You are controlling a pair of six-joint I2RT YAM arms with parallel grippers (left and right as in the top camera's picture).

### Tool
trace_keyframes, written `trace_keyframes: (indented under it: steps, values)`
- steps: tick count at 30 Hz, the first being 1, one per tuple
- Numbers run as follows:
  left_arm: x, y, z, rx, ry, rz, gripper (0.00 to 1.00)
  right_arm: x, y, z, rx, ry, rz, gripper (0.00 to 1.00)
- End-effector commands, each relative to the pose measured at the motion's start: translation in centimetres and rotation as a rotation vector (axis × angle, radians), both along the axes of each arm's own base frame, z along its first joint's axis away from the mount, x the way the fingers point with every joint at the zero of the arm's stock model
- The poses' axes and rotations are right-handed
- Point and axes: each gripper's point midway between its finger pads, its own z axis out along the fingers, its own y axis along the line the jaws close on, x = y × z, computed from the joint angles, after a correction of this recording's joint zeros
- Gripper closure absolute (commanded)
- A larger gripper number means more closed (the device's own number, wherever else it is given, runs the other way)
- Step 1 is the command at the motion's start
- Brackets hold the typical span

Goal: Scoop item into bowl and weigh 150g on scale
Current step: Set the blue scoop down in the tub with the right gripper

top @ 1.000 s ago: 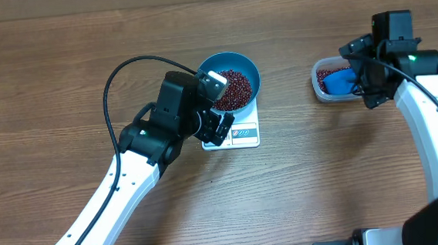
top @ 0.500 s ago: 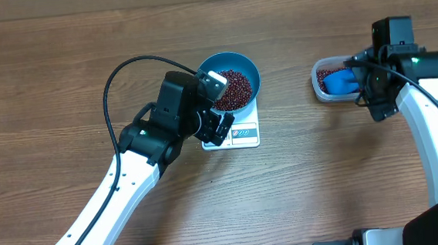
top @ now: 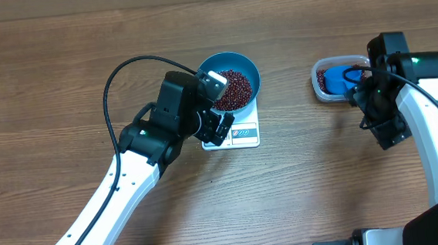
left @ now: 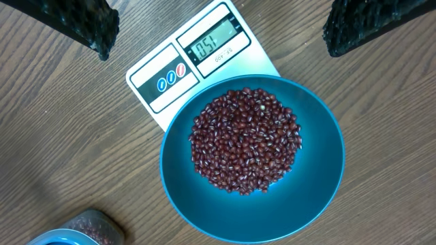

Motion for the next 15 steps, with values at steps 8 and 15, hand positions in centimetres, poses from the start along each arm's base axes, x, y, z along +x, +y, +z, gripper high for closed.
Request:
trace_keyframes:
  steps: [8,15]
  values:
    - [0.0,0.1,0.0,-0.013,0.007,0.011,0.01,1.4,-0.5,0.0,-0.020,-0.056,-0.003,0.00]
    - [0.0,0.1,0.0,-0.013,0.006,0.010,0.00,4.9,0.7,0.4,0.041,-0.192,0.092,0.00]
